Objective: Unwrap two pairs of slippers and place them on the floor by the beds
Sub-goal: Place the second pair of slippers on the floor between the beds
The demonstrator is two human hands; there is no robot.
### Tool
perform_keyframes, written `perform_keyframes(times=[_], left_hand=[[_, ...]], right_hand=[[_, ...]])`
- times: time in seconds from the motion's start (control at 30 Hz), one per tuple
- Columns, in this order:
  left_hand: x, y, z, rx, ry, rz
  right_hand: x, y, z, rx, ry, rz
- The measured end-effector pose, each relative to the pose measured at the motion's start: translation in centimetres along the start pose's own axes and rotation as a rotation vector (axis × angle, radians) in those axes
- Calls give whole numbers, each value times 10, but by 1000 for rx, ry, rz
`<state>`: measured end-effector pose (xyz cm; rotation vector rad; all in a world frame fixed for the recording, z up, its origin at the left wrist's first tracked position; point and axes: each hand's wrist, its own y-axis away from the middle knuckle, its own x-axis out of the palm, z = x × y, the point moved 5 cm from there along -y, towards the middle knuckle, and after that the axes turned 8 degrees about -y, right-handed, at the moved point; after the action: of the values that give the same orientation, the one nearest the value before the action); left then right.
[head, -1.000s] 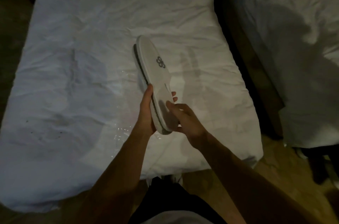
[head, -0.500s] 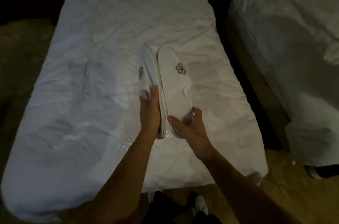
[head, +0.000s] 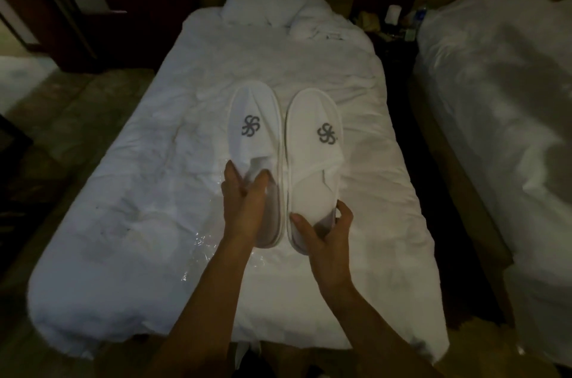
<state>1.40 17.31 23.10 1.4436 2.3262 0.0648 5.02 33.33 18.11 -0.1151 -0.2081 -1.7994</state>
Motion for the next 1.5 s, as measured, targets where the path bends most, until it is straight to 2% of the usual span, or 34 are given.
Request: perform_keyframes(times=[0.2, 0.5, 0.63, 0.8, 0.9, 1.0, 1.07, 1.23, 1.37, 1.5], left_hand=[[20, 41, -10, 103, 1, -85], [25, 57, -3, 20, 74, -123], [30, 50, 1, -105, 279, 6], [29, 41, -4, -83, 375, 169], [30, 35, -7, -102, 335, 239], [30, 28, -10, -90, 313, 175], [33, 27, -14, -51, 282, 187], [50, 36, -27, 58, 317, 462], [50, 28, -32, 171, 121, 357], [50, 16, -33, 181, 68, 432]], right_hand=[[-39, 10, 17, -33, 36, 20], [-63, 20, 31, -49, 3, -24], [-59, 20, 41, -41, -24, -23], [-61, 14, 45, -66, -4, -56], [-62, 17, 45, -68, -9, -78], [-59, 21, 46, -97, -6, -93], [-55, 22, 46, -108, 6, -92], [-47, 20, 42, -133, 79, -97], [-45, 18, 43, -107, 142, -53], [-51, 14, 46, -89, 228, 47]])
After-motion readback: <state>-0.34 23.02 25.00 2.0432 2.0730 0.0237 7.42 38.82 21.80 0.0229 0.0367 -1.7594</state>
